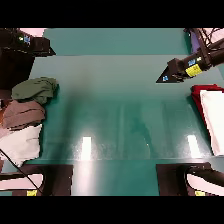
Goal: Fold the shirts.
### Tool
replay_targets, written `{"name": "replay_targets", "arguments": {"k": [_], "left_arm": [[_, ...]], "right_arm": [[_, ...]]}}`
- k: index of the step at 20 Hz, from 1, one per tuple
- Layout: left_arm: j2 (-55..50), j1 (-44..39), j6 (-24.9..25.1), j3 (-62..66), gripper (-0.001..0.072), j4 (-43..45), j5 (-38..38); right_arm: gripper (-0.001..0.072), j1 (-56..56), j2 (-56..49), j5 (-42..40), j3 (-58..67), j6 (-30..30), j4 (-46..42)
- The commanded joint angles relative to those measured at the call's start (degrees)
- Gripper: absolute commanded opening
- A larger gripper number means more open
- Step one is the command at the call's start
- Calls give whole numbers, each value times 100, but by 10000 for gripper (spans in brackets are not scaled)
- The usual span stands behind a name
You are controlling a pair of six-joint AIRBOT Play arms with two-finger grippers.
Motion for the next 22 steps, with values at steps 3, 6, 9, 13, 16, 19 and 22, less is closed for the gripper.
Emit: {"name": "replay_targets", "arguments": {"k": [3, 6, 9, 13, 16, 19, 22], "left_arm": [[-2, 4, 0, 0, 32, 0, 13], [-2, 4, 0, 0, 32, 0, 13], [-2, 4, 0, 0, 32, 0, 13], [-2, 4, 0, 0, 32, 0, 13], [-2, 4, -33, 0, 32, -61, 57], [-28, 4, -26, -2, 278, 507, 98], [-186, 22, -181, -271, 560, 1954, 98]], "right_arm": [[22, 24, 0, -17, -2, 2, 11], [22, 24, 0, -17, -2, 2, 11], [22, 24, 0, -17, -2, 2, 11], [22, 22, 0, -22, -2, 2, 11], [22, -9, 0, -22, -2, 0, 9], [22, -9, 0, -22, -2, -61, 7], [22, -9, 0, -24, -2, -103, 7]]}}
